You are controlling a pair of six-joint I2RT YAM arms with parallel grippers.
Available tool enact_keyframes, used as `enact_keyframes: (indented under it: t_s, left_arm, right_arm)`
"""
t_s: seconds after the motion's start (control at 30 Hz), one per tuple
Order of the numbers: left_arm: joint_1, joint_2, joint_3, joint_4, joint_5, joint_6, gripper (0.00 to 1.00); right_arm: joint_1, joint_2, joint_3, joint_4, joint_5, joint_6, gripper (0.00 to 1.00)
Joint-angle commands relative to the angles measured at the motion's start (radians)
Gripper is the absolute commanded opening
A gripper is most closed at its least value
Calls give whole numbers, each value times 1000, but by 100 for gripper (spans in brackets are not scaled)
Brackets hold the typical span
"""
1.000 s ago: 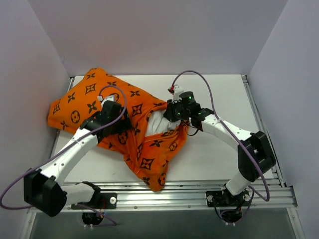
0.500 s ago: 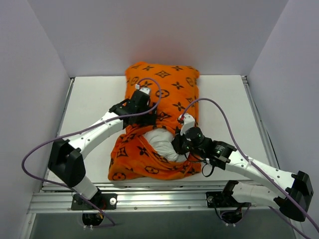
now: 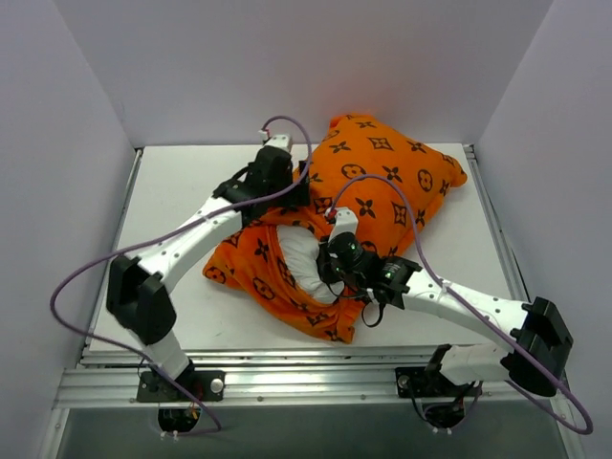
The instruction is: Remove the pillowcase from the pillow
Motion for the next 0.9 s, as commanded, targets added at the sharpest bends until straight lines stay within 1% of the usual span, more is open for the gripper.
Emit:
enact_keyframes:
  t_s: [0.0,0.07,0.1,0.13,0.17,0.23,0.3,0.37,0.43,0.5,0.73,0.83,0.87]
  left_arm:
    - [19,-218,-50,-100,-189,-95,99]
    - [15,-318,-96,-155,-222,-124,99]
    - [6,-347,-156,-195,-227,-149,99]
    - [-1,-407,-185,-211,-227,-160,99]
    - [-8,-435,-214,-240,-224,-192,99]
    - [-25,-482,-306,-249,-186,-222,100]
    - [-31,-525,-365,-243,-147,-262,100]
    - [-34,-536,-434,-226,-123,-298,100]
    - [-37,-533,-464,-203,-109,-307,95]
    - [-40,-519,-501,-154,-110,-309,94]
    - [-36,-429,-501,-79,-150,-304,93]
    - [-33,-409,-503,-87,-208,-310,92]
    - [-30,-409,-504,-113,-230,-318,91]
  right_arm:
    - [-11,41,72,105,0,-7,0]
    - [-32,64,79,126,-12,12,0]
    - [-38,82,81,134,-21,18,0]
    - [-43,92,84,149,-40,27,0]
    - [-48,101,87,154,-49,28,0]
    - [-48,127,95,171,-66,30,0]
    - [-45,150,99,180,-77,28,0]
    - [-43,164,109,183,-80,27,0]
    - [-39,176,113,192,-83,25,0]
    - [-39,185,115,197,-86,22,0]
    - [-39,195,115,201,-84,19,0]
    - [-37,187,107,197,-78,22,0]
    - [-40,182,106,194,-69,22,0]
